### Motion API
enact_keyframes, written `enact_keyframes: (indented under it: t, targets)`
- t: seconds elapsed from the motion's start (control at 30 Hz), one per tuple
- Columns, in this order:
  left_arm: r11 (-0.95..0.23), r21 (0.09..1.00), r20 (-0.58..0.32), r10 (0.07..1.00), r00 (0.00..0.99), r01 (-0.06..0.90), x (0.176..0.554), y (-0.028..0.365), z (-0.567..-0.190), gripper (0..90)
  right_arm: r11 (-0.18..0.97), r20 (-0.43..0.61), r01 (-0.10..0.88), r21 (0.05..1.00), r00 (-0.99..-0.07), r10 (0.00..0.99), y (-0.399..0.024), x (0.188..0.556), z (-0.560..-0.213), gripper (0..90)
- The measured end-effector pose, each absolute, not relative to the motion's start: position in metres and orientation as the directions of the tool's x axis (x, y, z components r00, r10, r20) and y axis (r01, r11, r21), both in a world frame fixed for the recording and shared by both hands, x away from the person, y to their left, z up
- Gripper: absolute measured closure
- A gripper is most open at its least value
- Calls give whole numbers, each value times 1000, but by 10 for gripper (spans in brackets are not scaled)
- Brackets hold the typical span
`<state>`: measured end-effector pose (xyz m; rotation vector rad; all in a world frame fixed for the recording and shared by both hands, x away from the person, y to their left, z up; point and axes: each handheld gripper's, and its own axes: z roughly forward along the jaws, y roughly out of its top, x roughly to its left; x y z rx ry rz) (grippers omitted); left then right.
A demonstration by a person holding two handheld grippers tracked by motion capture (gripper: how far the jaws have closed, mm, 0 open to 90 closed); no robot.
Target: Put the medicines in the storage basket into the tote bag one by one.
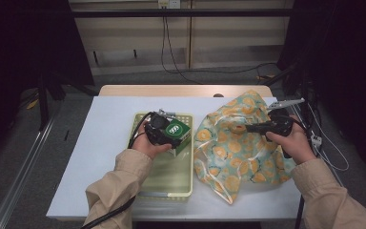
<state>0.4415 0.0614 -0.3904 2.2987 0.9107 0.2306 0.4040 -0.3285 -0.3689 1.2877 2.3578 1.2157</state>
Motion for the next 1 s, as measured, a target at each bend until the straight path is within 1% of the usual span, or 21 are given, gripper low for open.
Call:
enact_keyframes:
  t: [0.23, 0.5, 0.6, 0.73, 1.0]
  targets:
    - [-511, 657, -125, 650, 749, 554, 437, 71, -363, 171, 285, 203, 614, 736, -602, 772, -328, 404, -369, 895]
    - [-494, 708, -108, 631, 768, 505, 430, 74, -327, 171, 282, 203, 615, 737, -599, 775, -327, 404, -368, 895]
    - [-488, 736, -106, 602, 791, 470, 424, 65, -312, 171, 284, 202, 615, 736, -600, 774, -327, 405, -367, 895]
    - [-499, 750, -109, 554, 825, 434, 416, 45, -304, 170, 284, 201, 611, 739, -602, 773, -328, 405, -365, 895]
    - [-531, 746, -136, 469, 873, 402, 410, 0, -315, 170, 274, 205, 611, 742, -596, 776, -331, 404, -361, 895]
